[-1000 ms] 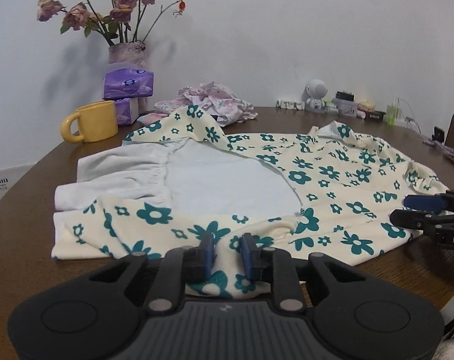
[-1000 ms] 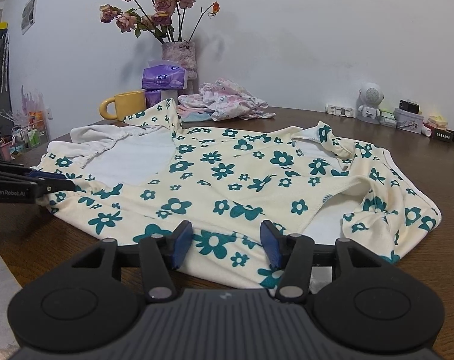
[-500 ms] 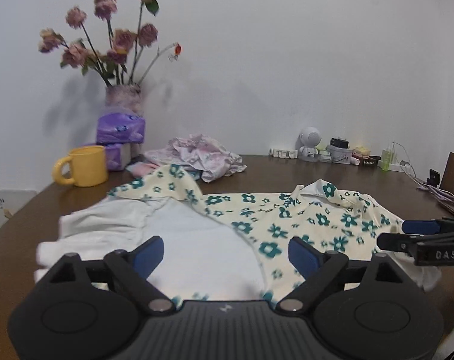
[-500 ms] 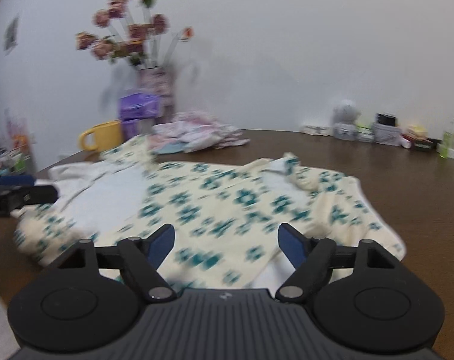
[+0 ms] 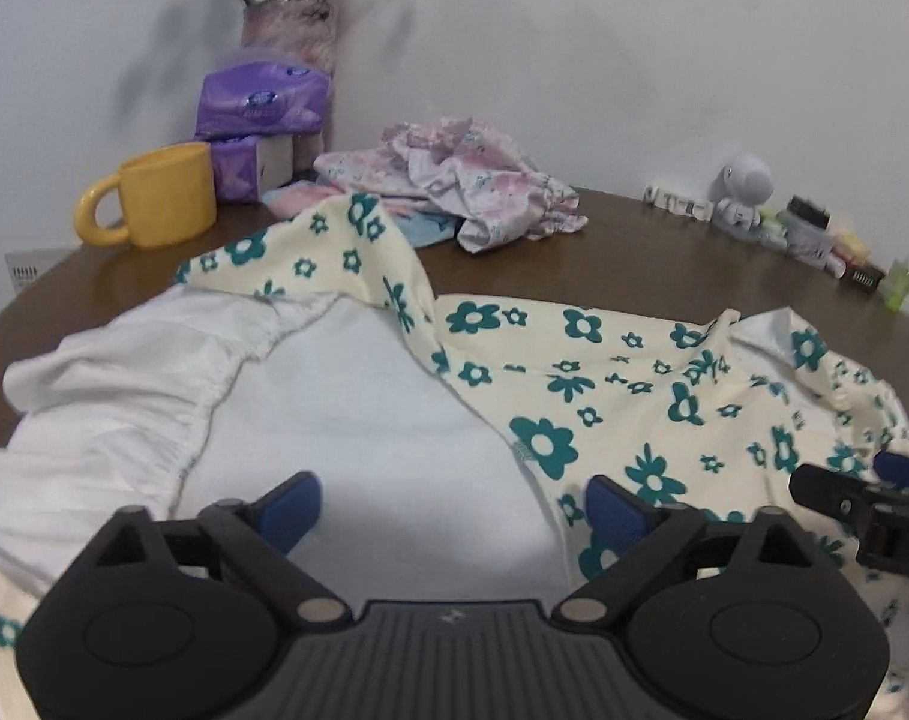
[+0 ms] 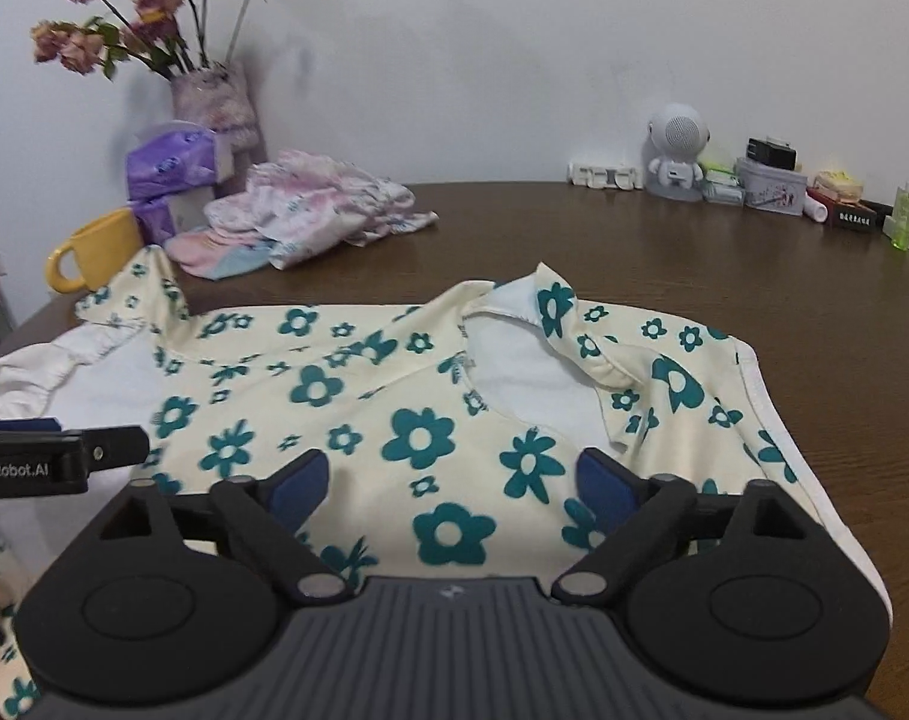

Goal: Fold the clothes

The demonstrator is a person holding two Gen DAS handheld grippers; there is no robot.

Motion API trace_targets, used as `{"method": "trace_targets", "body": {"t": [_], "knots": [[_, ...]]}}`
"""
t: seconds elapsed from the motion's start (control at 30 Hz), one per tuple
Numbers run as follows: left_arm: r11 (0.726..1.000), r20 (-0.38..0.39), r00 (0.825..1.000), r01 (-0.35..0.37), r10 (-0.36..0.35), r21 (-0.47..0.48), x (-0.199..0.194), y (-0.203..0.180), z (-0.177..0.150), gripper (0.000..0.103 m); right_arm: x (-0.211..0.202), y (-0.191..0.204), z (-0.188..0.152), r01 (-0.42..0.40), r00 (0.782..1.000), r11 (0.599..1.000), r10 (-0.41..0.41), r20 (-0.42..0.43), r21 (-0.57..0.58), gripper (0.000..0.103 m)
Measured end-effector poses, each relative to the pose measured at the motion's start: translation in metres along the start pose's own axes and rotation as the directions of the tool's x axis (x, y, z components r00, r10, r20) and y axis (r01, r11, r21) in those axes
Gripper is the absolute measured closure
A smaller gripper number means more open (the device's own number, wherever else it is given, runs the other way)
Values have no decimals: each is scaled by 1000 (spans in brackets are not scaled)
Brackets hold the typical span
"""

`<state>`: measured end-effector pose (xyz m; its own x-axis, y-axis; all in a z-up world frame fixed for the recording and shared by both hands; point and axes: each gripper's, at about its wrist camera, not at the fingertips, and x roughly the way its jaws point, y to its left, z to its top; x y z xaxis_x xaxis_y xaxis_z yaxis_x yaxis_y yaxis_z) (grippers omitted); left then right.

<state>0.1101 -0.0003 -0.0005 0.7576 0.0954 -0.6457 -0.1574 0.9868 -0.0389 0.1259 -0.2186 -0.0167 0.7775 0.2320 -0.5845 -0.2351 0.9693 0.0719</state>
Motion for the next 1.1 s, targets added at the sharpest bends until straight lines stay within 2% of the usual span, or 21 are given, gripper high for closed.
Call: {"method": "trace_targets", "body": {"t": [0.07,0.2,0.5,1.1], "knots": [[999,-6,1000,-24,24,48,6,-7,1,0,8,1,1,19,1000,1000,-20,-18,-19,3],[998,-7,999,-39,40,40,12,-8,4,0,22,5,2,45,997,998,-48,-65,-48,1],[999,3,1000,-17,17,51,5,-6,-1,0,23,4,2,48,996,998,-51,-69,-44,1],[999,2,1000,-15,14,52,4,-6,0,0,22,4,2,47,996,998,-50,-69,-44,1]]}}
